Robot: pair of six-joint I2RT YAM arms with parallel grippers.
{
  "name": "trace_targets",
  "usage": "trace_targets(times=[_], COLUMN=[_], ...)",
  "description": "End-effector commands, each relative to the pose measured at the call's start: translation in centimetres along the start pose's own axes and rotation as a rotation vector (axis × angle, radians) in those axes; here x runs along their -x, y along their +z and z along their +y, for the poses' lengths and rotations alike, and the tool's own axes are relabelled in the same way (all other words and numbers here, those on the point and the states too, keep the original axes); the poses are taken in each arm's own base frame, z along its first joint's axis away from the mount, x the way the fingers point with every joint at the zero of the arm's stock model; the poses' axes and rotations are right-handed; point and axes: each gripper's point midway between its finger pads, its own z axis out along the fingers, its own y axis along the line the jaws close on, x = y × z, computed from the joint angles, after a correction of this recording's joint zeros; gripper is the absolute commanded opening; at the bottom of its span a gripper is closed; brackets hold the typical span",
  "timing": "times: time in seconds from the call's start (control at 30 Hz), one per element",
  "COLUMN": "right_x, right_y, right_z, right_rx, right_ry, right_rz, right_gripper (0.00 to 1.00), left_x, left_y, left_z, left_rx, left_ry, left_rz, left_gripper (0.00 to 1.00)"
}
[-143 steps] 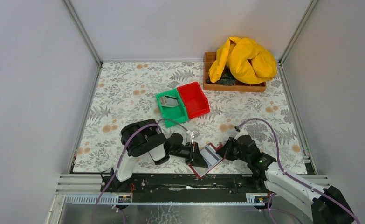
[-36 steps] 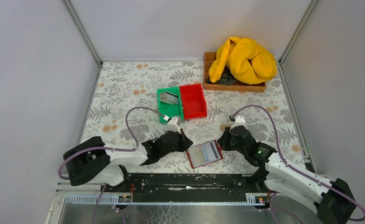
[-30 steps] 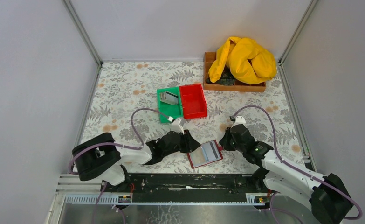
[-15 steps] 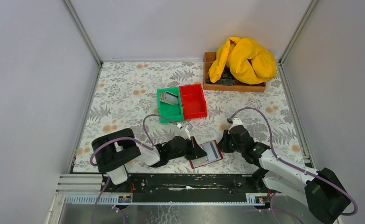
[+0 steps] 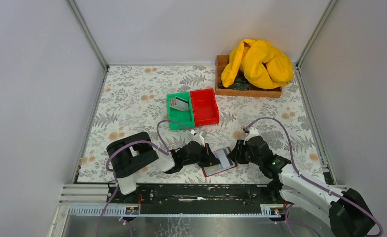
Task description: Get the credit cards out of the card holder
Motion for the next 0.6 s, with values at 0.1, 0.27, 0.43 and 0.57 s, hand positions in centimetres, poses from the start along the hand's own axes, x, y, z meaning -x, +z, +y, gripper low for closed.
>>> trace_targets(times=[0.1, 0.27, 0.43, 0.57], right_x=[0.1, 0.6, 0.0, -0.4], right_y=[0.0, -0.3, 0.0, 0.3], right_z=[0.9, 1.0, 0.9, 0.0], right_rx=[0.052, 0.050, 0.053, 0.021], right_ry=[0.009, -0.004, -0.001, -0.004], right_rz=[-0.001, -0.024, 0.000, 0.012], right_gripper=[0.31, 0.30, 0.31, 0.36], left_x=[-0.2, -0.1, 0.0, 0.0], left_y=[0.2, 0.0, 0.0, -0.2], left_z=[1.9, 2.4, 2.4, 2.1], left_rx=[0.067, 0.076, 0.072, 0.064], left_ry=[0.027, 0.021, 0.016, 0.017], left_rz=[0.018, 0.016, 0.017, 0.018], left_gripper=[0.10, 0.10, 0.10, 0.10])
